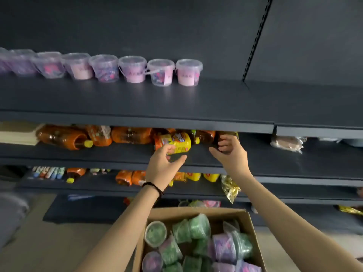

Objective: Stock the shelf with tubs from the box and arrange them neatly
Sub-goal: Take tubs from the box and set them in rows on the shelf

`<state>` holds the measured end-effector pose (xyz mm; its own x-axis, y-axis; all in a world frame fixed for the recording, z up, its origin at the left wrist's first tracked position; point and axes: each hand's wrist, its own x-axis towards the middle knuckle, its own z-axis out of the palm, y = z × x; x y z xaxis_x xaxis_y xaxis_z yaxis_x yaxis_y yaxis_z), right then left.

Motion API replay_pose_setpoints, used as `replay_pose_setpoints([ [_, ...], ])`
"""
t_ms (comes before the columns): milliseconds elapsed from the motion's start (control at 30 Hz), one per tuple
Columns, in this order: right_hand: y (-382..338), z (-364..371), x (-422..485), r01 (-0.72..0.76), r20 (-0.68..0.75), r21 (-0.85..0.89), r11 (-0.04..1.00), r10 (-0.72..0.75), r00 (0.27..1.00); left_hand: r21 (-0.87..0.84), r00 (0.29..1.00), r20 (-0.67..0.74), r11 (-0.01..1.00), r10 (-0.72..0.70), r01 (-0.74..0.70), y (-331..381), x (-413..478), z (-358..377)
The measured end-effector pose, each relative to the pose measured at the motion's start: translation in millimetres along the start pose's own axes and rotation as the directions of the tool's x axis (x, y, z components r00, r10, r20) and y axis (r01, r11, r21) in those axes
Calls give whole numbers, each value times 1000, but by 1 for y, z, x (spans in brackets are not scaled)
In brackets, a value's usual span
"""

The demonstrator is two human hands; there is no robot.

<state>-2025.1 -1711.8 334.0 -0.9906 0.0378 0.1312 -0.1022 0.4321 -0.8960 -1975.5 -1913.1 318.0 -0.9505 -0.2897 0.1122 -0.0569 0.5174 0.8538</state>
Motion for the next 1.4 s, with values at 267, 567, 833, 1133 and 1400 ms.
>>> replay_pose_setpoints([
  [267, 146, 24, -74, -340, 233, -221, 914, 389, 891, 259, 899, 204, 907, -388, 333, -122, -82, 70],
  [567, 343, 117, -140, -720, 298, -210, 661, 745, 597, 338, 729, 297, 782, -616, 523, -273, -140, 151],
  [833, 387, 190, -133, -875, 35, 210, 437, 891, 453, 172, 736, 366, 819, -569, 548, -361, -85, 239],
  [1133, 413, 229, -113, -905, -112, 158, 394, 918, 380, 421, 675, 588, 881, -445, 214, -417, -62, 272],
  [1400, 417, 230, -119, -880, -242, 132, 456, 876, 417, 427, 756, 555, 899, -347, 99, -423, -57, 275],
])
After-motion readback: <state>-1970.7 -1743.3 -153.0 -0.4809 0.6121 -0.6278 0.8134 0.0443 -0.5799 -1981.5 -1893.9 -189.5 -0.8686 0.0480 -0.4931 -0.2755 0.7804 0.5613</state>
